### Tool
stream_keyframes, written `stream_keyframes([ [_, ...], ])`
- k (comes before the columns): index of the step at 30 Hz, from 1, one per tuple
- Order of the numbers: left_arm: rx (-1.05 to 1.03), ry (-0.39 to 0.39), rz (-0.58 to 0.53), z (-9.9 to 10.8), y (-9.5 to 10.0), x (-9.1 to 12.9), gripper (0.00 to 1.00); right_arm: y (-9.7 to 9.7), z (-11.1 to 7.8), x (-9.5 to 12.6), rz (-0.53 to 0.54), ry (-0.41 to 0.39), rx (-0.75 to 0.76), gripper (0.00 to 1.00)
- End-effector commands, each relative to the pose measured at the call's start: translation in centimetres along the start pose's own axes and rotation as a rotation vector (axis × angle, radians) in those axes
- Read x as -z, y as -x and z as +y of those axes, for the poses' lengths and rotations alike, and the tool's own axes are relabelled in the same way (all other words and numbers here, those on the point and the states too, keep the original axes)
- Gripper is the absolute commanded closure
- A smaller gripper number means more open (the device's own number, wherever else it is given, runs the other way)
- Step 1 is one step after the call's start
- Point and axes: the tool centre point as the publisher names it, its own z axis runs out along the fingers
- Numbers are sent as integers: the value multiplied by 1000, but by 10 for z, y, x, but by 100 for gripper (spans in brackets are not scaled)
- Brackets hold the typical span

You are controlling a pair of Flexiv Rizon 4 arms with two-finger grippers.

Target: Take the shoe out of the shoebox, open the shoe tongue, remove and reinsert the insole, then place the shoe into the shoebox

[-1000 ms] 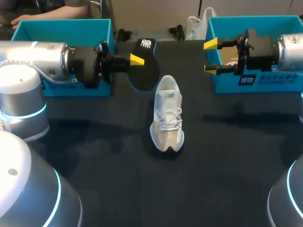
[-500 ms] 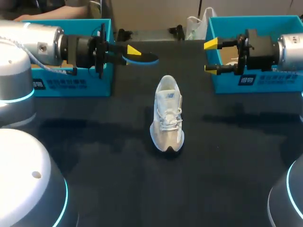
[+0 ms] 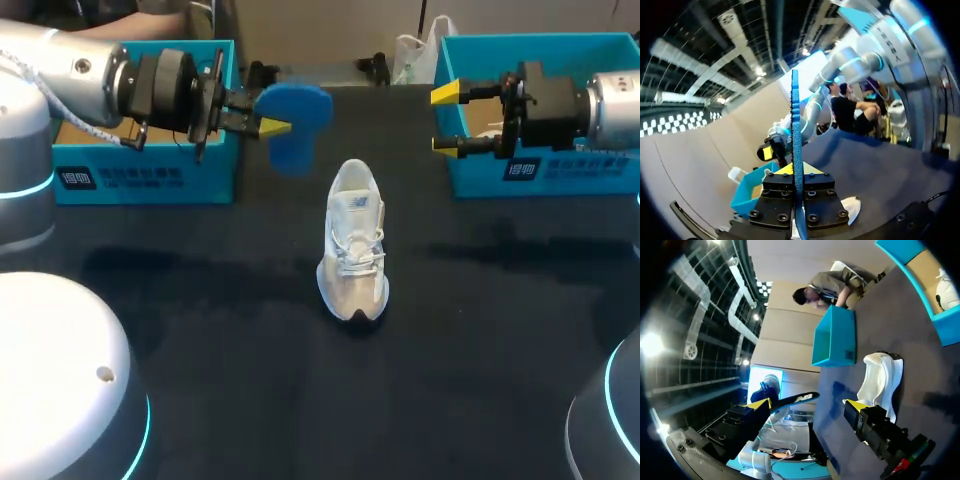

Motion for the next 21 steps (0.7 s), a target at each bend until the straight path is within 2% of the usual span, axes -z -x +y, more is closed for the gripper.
stream_keyframes([
  [1,1360,-264,-35,4,13,-9,100,0,0,-1,-1,1,0,0],
  [2,1294,-258,-37,4,14,-11,100,0,0,-1,-1,1,0,0],
  [21,1294,-258,-37,4,14,-11,100,0,0,-1,-1,1,0,0],
])
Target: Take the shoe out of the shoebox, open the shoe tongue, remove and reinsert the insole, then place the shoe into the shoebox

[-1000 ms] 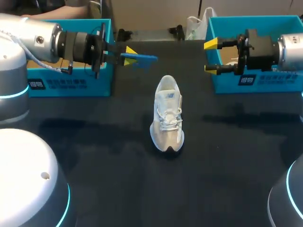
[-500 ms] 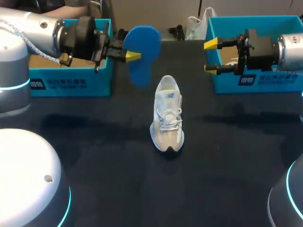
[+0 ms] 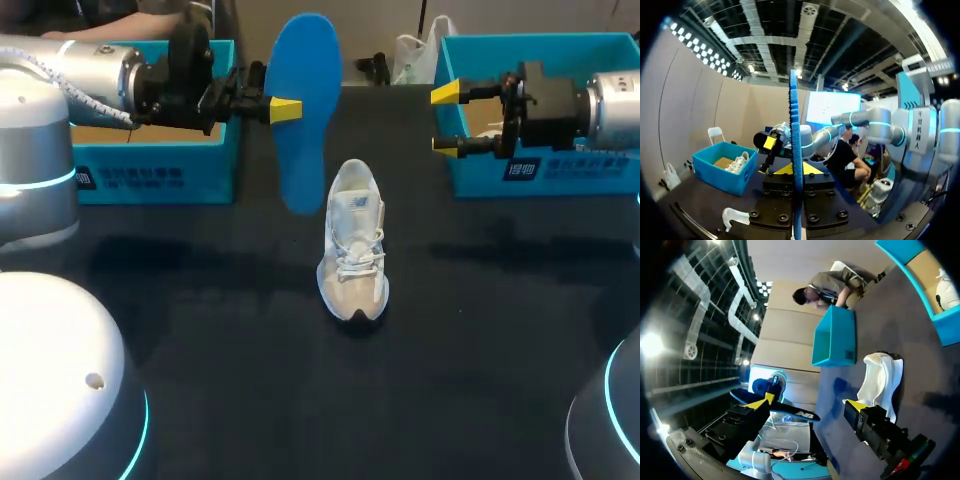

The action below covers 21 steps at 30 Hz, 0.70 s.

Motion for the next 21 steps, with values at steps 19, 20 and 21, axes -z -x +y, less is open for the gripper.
stream_keyframes([
  [19,773,-118,20,11,13,-6,100,0,0,-1,-1,1,0,0],
  [20,772,-122,27,13,16,-7,100,0,0,-1,-1,1,0,0],
  [21,788,-125,36,15,18,-8,100,0,0,-1,-1,1,0,0],
])
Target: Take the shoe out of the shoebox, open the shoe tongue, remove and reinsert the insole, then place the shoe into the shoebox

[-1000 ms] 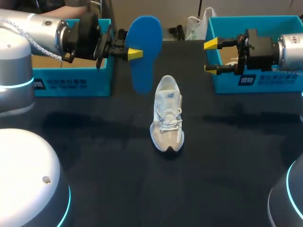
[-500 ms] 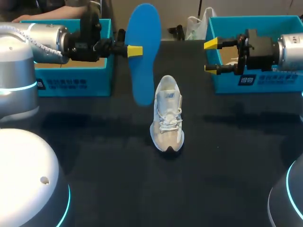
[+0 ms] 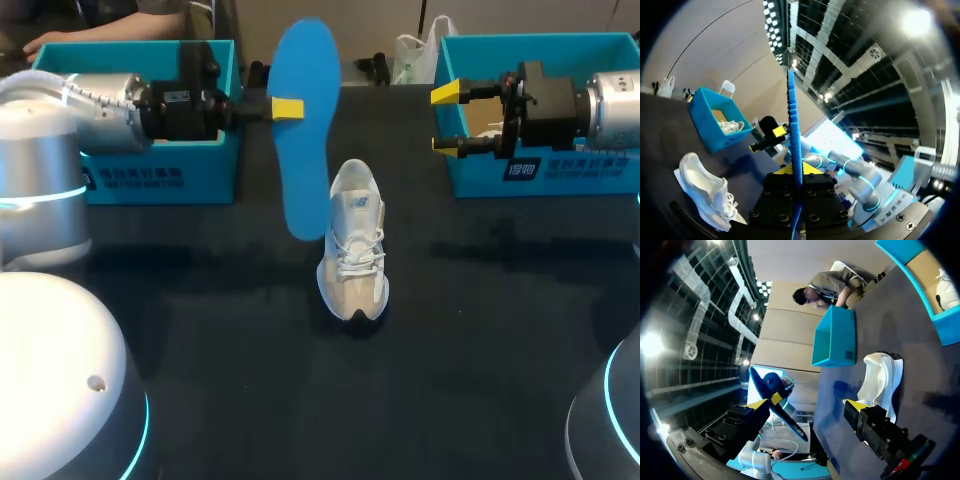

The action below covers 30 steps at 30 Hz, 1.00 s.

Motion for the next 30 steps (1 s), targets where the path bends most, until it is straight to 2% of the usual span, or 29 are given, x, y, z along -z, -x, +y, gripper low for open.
stream_keyframes([
  [1,106,12,36,-2,18,-6,100,0,0,-1,-1,1,0,0],
  [10,203,-2,44,3,44,-13,100,0,0,-1,-1,1,0,0],
  [19,463,-44,38,0,65,-23,100,0,0,-1,-1,1,0,0],
  [26,553,-24,23,-4,73,-27,100,-4,-7,-5,-121,30,62,0],
  [30,603,-14,22,-4,79,-33,100,-15,-15,-7,-232,59,91,0],
])
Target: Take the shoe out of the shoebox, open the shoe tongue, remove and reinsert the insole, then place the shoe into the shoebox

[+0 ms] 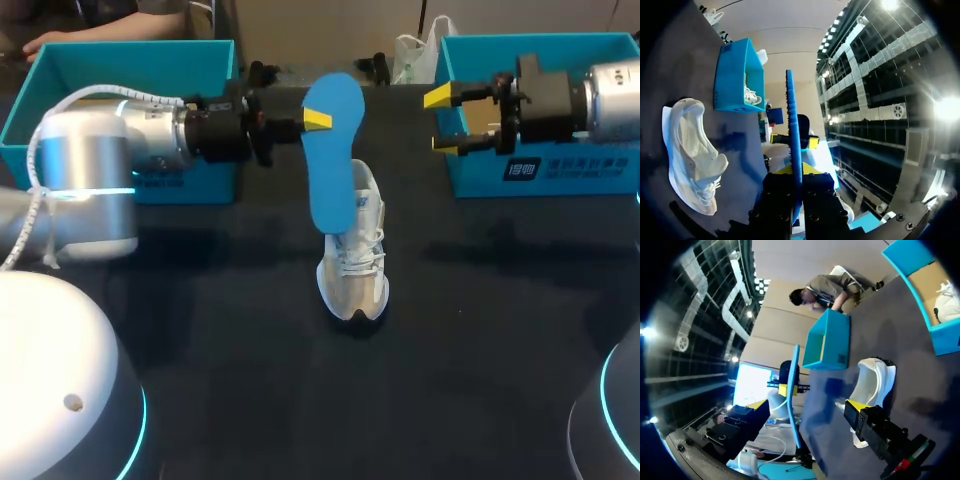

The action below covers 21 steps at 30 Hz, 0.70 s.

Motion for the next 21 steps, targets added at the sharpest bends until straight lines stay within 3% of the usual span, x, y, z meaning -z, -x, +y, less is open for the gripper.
stream_keyframes([
  [1,18,21,-6,-5,6,-6,100,-18,-12,1,-122,32,15,0],
  [21,142,-4,-21,-13,18,-18,100,-82,-15,-20,-578,25,85,0],
])
